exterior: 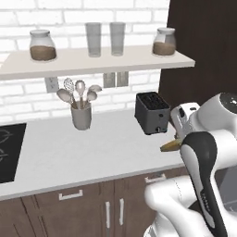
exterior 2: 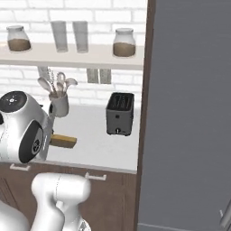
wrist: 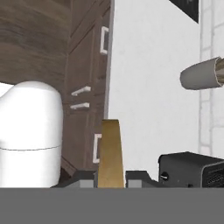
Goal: Start the toaster. Once the lever pops up, take the bread to the plate on the dining counter.
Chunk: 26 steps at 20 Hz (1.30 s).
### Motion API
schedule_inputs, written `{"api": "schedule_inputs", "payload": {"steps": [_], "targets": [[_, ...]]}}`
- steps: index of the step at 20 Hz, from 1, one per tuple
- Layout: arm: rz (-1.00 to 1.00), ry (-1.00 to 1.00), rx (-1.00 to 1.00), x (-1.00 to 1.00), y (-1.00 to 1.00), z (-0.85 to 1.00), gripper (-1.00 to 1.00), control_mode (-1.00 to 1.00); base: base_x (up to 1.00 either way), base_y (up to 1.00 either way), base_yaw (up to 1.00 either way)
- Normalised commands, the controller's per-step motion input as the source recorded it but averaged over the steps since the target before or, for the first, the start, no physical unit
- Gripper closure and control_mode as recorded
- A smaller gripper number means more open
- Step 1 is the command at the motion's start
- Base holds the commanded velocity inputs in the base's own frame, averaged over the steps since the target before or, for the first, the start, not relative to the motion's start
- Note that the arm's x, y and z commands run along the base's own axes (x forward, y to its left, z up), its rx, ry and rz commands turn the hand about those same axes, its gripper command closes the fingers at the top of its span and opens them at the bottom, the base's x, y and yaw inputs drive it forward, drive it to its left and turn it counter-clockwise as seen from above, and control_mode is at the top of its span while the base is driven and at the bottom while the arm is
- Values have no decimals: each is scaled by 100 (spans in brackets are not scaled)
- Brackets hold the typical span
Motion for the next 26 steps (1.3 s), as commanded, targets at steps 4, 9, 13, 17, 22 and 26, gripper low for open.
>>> {"api": "schedule_inputs", "payload": {"steps": [4,9,13,17,22,26], "targets": [[0,0,0,0,0,0,100,100,-58,66,-33],[0,0,0,0,0,0,100,100,-64,23,-55],[0,0,0,0,0,0,100,100,-63,0,-68],[0,0,0,0,0,0,100,100,-52,-1,-71],[0,0,0,0,0,0,100,100,-26,-12,-77],[0,0,0,0,0,0,100,100,-2,-1,-83]]}}
